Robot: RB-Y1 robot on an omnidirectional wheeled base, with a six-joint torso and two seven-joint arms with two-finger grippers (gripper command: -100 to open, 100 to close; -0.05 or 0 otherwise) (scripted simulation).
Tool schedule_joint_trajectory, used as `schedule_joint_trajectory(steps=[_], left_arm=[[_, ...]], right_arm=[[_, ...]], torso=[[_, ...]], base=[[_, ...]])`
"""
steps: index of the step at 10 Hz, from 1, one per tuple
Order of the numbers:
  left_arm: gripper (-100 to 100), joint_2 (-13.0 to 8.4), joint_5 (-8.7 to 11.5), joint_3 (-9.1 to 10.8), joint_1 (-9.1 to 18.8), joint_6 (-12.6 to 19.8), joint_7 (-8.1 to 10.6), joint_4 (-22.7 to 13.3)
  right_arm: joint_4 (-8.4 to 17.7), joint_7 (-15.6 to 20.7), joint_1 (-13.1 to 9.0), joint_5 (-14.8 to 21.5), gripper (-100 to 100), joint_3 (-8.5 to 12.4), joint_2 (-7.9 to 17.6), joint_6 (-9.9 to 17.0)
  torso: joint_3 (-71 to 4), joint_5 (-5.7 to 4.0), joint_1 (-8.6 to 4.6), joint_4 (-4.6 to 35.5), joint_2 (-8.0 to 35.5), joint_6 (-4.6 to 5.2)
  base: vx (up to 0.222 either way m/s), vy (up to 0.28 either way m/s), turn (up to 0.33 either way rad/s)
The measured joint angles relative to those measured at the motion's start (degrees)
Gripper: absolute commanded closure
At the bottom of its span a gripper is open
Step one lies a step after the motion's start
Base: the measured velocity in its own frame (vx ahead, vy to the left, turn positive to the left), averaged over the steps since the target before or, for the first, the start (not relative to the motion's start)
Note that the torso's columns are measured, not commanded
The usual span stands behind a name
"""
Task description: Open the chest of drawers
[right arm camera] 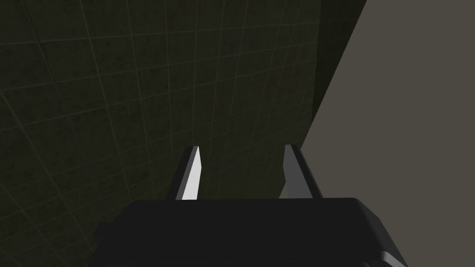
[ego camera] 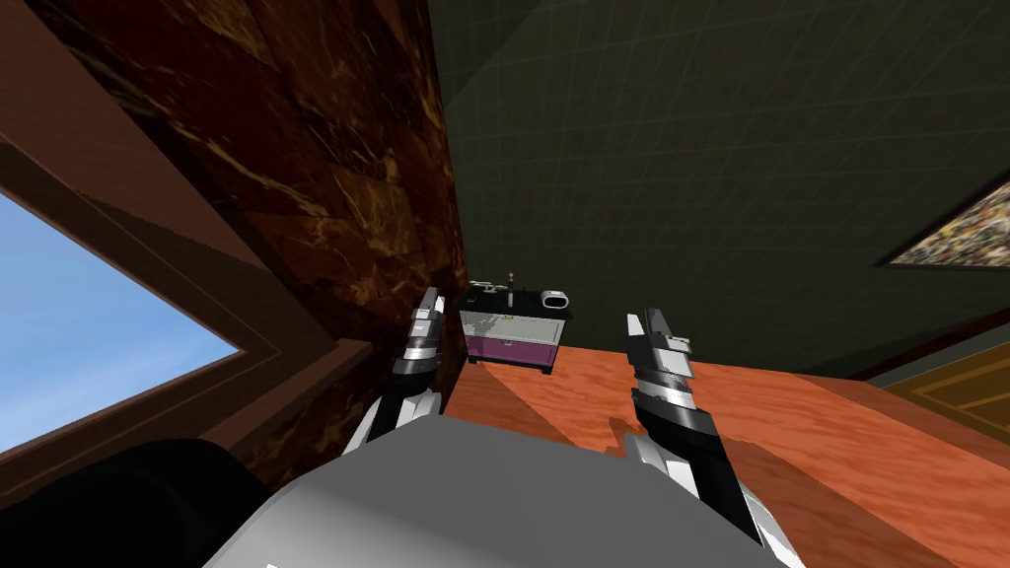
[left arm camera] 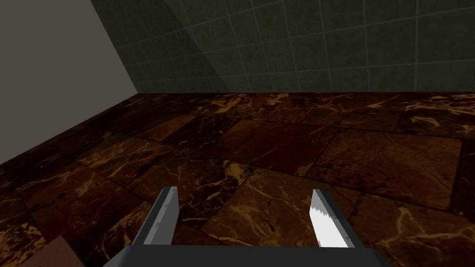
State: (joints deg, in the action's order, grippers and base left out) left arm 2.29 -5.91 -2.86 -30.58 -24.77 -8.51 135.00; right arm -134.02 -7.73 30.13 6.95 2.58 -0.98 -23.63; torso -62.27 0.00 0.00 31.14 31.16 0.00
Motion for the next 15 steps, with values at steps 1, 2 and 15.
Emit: schedule_joint_trajectory(steps=[1, 2, 15], left_arm=[[0, 0.00, 0.00, 0.00, 0.00, 0.00, 0.00, 0.00], [-100, 0.00, 0.00, 0.00, 0.00, 0.00, 0.00, 0.00], [-100, -12.78, -0.25, 1.49, 2.10, -8.35, -0.62, -15.21]], right_arm=[[0.00, 0.00, 0.00, 0.00, 0, 0.00, 0.00, 0.00], [0.00, 0.00, 0.00, 0.00, 0, 0.00, 0.00, 0.00], [0.03, 0.00, 0.01, 0.00, 0, 0.00, 0.00, 0.01]], torso=[[-8.46, 0.00, 0.00, 4.23, 4.23, 0.00], [-16.92, 0.00, 0.00, 8.46, 8.46, 0.00], [-22.28, 0.02, 0.06, 11.15, 11.16, 0.00]], base=[[0.000, 0.000, 0.000], [0.017, -0.004, -0.004], [0.072, -0.027, -0.014]])
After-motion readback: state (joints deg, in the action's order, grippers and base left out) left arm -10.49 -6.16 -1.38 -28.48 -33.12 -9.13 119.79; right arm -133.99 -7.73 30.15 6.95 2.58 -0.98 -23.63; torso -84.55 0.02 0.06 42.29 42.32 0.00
